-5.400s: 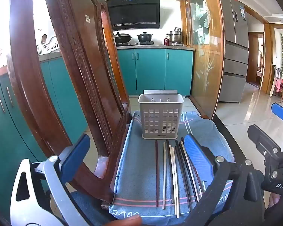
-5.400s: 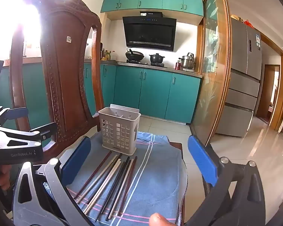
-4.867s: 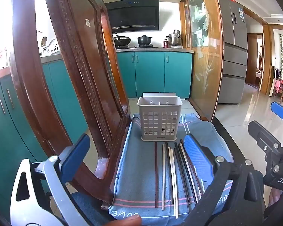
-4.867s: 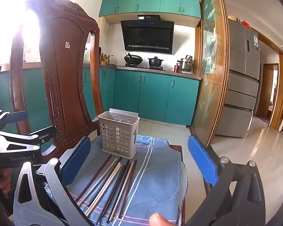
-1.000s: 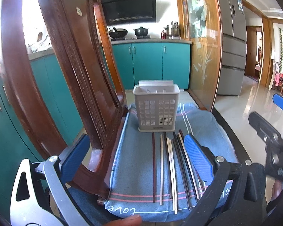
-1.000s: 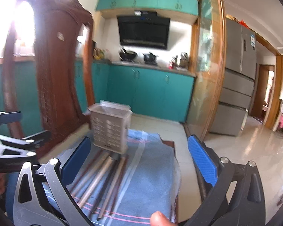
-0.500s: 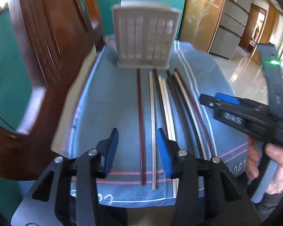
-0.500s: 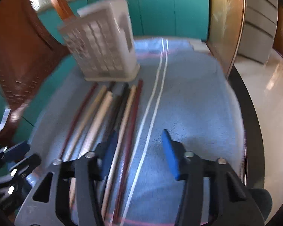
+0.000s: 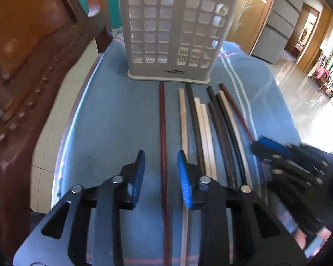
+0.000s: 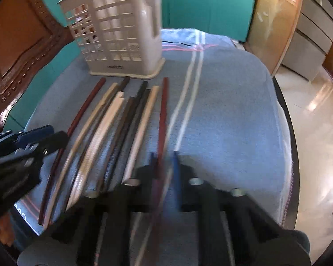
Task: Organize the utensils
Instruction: 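Close the left tool on a dark red chopstick while the right tool grasps another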
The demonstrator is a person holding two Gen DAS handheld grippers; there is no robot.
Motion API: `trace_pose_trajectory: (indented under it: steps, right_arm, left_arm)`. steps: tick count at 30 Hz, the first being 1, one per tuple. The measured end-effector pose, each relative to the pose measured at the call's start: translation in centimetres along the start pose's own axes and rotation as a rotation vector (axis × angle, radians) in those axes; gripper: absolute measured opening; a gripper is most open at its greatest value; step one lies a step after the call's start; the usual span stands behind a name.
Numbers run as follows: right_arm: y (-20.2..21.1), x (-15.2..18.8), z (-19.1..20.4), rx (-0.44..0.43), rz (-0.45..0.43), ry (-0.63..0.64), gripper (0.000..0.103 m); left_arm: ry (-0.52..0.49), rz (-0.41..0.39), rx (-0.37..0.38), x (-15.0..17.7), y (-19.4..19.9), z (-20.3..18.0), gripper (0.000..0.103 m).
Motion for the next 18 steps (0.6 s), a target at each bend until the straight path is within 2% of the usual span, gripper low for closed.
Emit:
trace_pose_trajectory:
  steps: [3,6,8,9,10,18]
  right_arm:
    - [0.4,-0.1,-1.8,-0.030,0.031,-0.060,0.006]
    - [1.2,0.2,-2.9,-0.045,0.042,-0.082,0.007]
    - [1.3,0.1,-3.1,-0.070,0.043,-0.085,0.019]
    - [1.1,-0.2,-2.9,-0.052,0.033,-0.079,0.030]
    - [1.1,-0.4,-2.8,-0.029,0.020,-0.072,0.034]
    - [-2.2,-3.0,-0.6,0.100,-0.011,0.019,0.034]
  left_arm:
    - [0.017,0.030,0.004,-0.4,-1.3,0.5,0.020]
    - [0.023,0.028,0.021,-0.5,-1.2,1.0,0.021]
    - [0.046,0.031,0.026,-0.9,-1.4,1.6,0.028]
    - [0.048,0.033,0.023,-1.3,-1.8,2.1,0.030]
    - [0.048,0.039,0.017,-1.7,-2.0,2.2,0.031]
    - [-0.013,0.101,-0.065,-3.8,-3.1,0.9,0.034]
Point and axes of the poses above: each gripper's, at about its wrist camera, not at the fingertips, and y roughly against the way its jaws point, z to its left, x to its underside, the point moved 1 cm from there along -y, roughly the way its jaws point, and after that the axes turned 11 degrees about -y, right-handed, at the moved point
